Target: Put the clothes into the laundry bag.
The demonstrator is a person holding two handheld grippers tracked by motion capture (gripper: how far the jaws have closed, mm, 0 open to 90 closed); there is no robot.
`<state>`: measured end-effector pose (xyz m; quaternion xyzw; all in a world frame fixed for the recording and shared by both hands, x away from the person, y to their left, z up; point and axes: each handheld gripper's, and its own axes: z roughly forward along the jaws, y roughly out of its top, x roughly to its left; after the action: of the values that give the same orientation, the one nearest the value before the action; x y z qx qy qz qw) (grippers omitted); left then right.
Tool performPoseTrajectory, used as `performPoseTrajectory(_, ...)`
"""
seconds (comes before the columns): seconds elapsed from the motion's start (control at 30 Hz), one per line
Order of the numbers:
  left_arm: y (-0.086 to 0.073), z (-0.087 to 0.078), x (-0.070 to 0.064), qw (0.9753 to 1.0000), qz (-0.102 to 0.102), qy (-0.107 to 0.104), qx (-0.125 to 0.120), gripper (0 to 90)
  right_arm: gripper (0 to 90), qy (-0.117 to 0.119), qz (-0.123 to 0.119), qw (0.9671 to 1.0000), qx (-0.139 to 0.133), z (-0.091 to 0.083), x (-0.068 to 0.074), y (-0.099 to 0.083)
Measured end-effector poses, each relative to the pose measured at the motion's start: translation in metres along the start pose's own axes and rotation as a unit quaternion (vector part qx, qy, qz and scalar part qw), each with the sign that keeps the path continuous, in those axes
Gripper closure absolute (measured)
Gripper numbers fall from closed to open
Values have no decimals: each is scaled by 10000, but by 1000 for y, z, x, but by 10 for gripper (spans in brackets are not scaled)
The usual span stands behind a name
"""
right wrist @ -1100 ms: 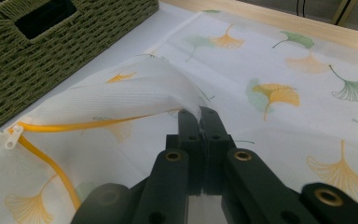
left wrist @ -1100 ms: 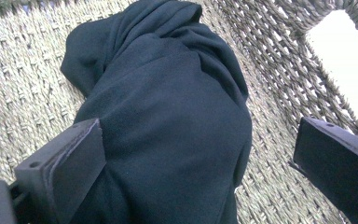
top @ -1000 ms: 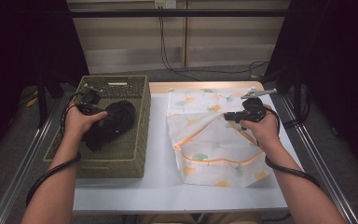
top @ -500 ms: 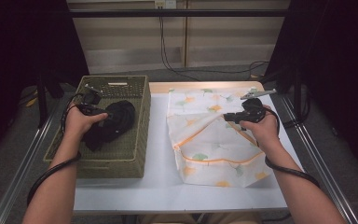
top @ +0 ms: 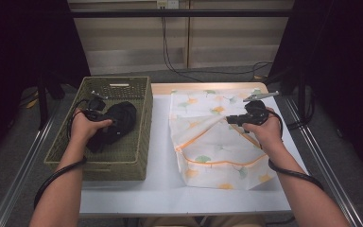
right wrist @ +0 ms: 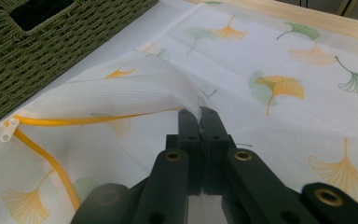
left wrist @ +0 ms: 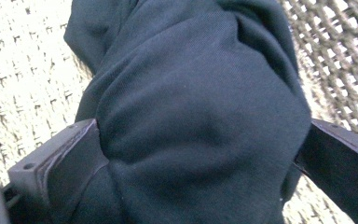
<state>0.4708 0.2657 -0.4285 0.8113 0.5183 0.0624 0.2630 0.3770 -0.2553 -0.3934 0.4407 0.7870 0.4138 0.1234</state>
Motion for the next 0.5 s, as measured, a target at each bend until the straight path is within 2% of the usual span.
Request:
performPoseTrajectory(0.2,-6,12,1,9998,-24,-82,180,35,900,-16,-4,10000,21,-1,0,0)
performPoseTrajectory(0.23,-7,14,1,9997,44,-56,217,47,900,-7,1,10000,20,-1,0,0)
performPoseTrajectory(0.27,-7,14,0,9996,110,4,243,76,900,-10,-1,10000,20,-1,0,0)
performPoseTrajectory(0.3,-7,12,-1,9996,134,12,263,161,900,-5,-3,10000,7,-1,0,0)
performPoseTrajectory(0.33,-7,10,-1,9994,174,49,298,161,900,-5,-3,10000,7,-1,0,0)
performPoseTrajectory(0.37,-7,8,-2,9994,166,67,300,230,900,-10,6,10000,10,-1,-1,0)
performPoseTrajectory(0.4,-8,7,-2,9995,150,78,275,347,900,-14,2,10000,18,-1,-1,-1)
performPoseTrajectory(0.5,-10,3,-3,9993,132,92,340,415,900,-20,15,10000,27,-1,-1,-1)
